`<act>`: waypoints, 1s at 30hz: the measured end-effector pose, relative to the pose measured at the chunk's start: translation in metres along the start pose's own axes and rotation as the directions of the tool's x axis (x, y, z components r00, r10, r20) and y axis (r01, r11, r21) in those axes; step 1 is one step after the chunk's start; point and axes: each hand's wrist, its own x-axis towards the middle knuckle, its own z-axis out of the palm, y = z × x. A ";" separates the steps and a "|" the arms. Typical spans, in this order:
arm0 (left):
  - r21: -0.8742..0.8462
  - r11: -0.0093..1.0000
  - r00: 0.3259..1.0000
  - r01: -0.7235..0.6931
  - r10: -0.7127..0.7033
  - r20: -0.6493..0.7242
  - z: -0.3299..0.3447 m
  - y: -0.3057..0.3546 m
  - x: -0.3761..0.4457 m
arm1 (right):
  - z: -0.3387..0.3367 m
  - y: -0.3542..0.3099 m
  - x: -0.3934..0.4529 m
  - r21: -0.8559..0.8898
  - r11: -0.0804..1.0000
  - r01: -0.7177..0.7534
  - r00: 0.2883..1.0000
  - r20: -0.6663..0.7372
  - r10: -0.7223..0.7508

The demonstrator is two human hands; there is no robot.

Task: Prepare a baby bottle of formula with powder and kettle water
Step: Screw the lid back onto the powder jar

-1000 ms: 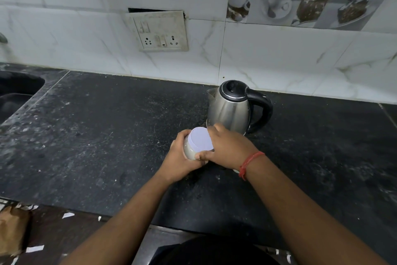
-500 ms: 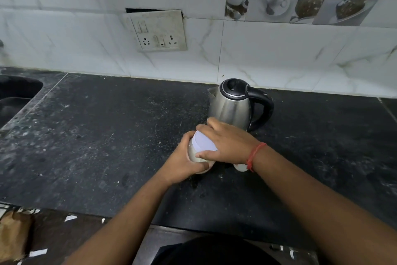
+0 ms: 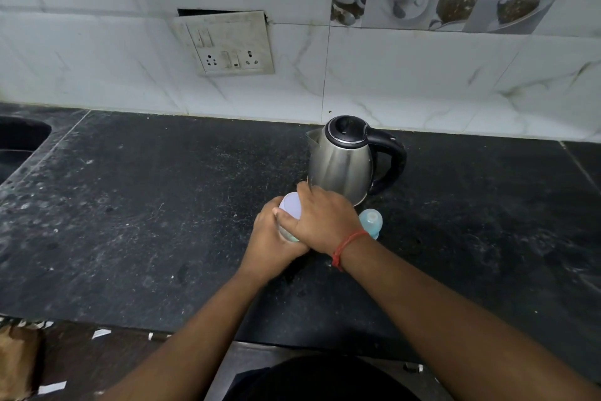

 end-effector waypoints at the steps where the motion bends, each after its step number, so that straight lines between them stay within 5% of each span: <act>1: -0.004 1.000 1.000 0.002 -0.002 0.007 0.000 -0.003 0.001 | 0.001 -0.001 -0.001 0.028 0.999 -0.017 1.000 0.003 0.017; 16: 0.025 0.990 0.979 0.142 -0.144 0.143 -0.007 -0.060 0.018 | 0.051 0.007 -0.007 0.450 0.881 -0.147 0.984 0.161 0.082; 30: 0.042 0.990 0.974 0.135 -0.140 0.180 -0.014 -0.069 0.016 | 0.059 0.021 -0.009 0.550 0.828 -0.112 0.994 0.076 0.084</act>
